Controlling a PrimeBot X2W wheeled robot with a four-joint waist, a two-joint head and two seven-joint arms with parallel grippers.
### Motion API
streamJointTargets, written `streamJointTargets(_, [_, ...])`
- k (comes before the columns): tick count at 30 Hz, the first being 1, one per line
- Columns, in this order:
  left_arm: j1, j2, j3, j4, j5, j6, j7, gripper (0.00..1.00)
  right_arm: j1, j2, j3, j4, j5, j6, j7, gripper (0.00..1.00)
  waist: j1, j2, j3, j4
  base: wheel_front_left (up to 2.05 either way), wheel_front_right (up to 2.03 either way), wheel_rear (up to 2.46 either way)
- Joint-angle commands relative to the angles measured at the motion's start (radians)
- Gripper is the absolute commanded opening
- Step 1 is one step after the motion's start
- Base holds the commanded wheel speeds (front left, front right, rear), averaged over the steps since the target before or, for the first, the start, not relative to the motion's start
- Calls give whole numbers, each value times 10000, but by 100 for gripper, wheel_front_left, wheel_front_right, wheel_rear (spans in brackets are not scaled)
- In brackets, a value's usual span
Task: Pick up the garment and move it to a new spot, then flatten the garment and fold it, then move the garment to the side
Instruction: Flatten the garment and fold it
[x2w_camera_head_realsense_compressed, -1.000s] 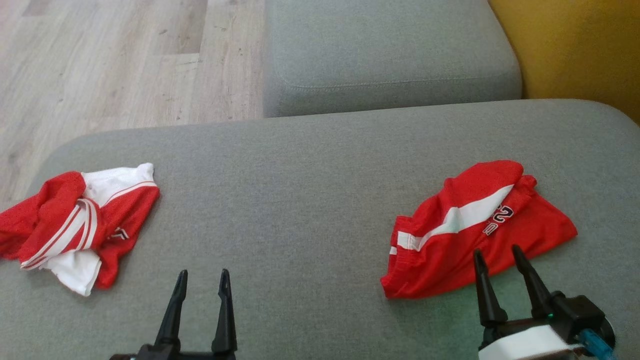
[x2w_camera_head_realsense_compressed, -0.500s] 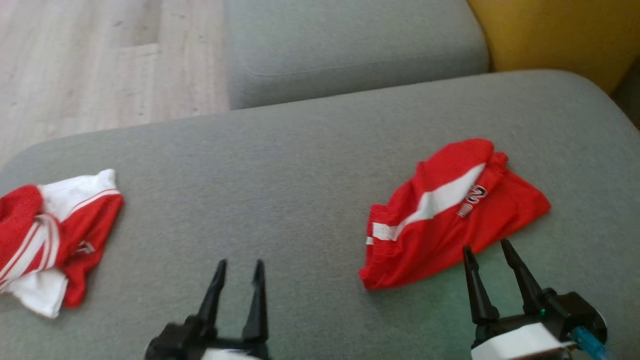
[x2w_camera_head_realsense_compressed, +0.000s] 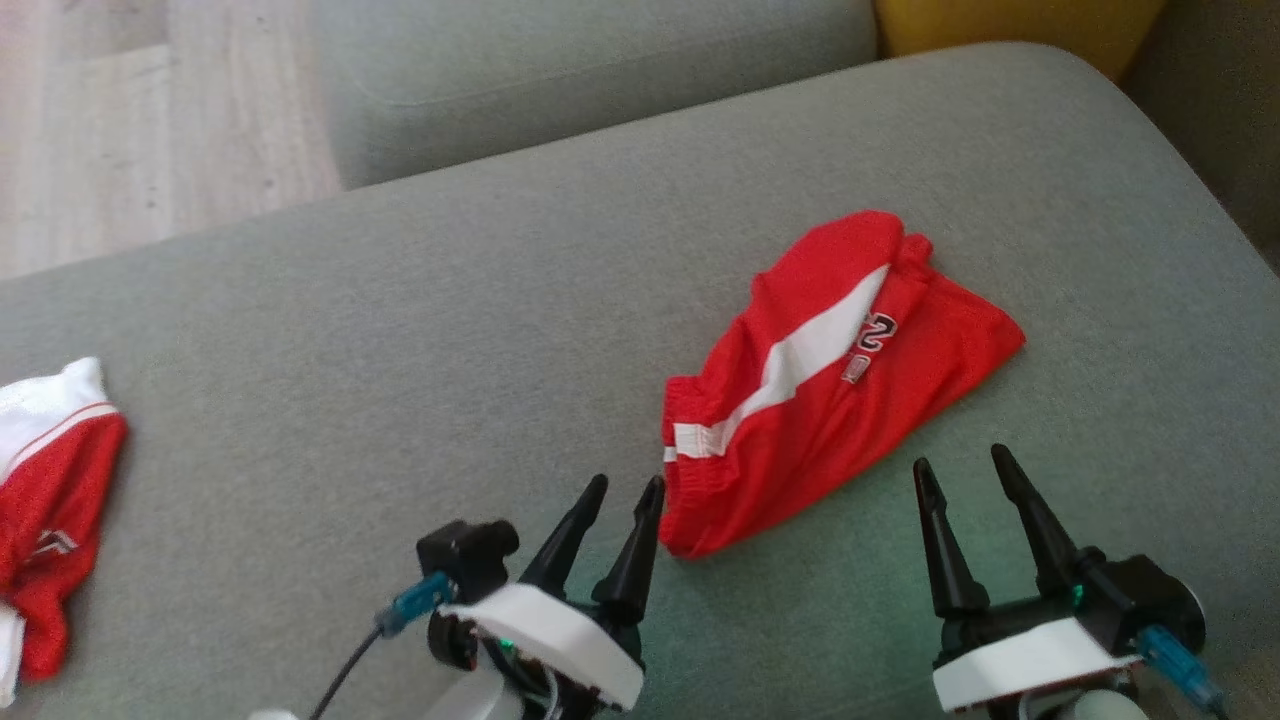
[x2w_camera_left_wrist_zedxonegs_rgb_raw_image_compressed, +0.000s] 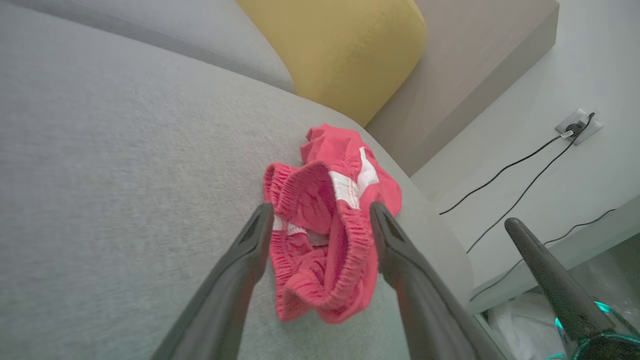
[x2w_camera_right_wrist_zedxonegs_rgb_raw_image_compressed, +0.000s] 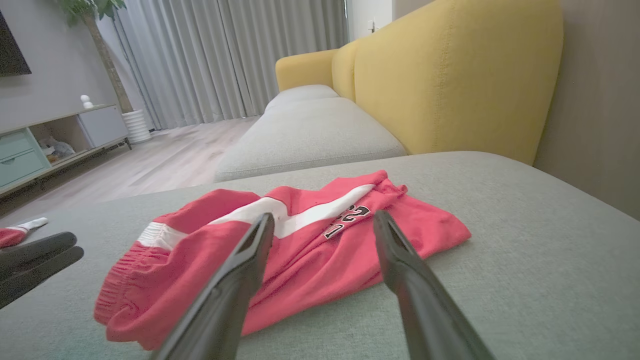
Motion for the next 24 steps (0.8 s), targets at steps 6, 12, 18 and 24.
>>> streamJointTargets(6, [-1098,-56,-5,87,-557,-184,125,100,-695,-189,229,-363,-17,-7,-107,100,-1,0,427,-535,0,0,0])
streamJointTargets(12, [-1490,-57,-337,259,-1041,-289,169,100,-752,-180,222,-348,0,-7,-107,100,-1,0,566,-785,0,0,0])
streamJointTargets(18, [-1717,-56,-484,448,-1194,-324,78,100,-789,-148,264,-368,5,-7,-107,100,-1,0,646,-967,0,0,0])
streamJointTargets(24, [-1916,-52,-523,559,-1317,-342,-143,0,-825,-115,283,-369,36,-7,-107,100,-1,0,701,-1059,0,0,0])
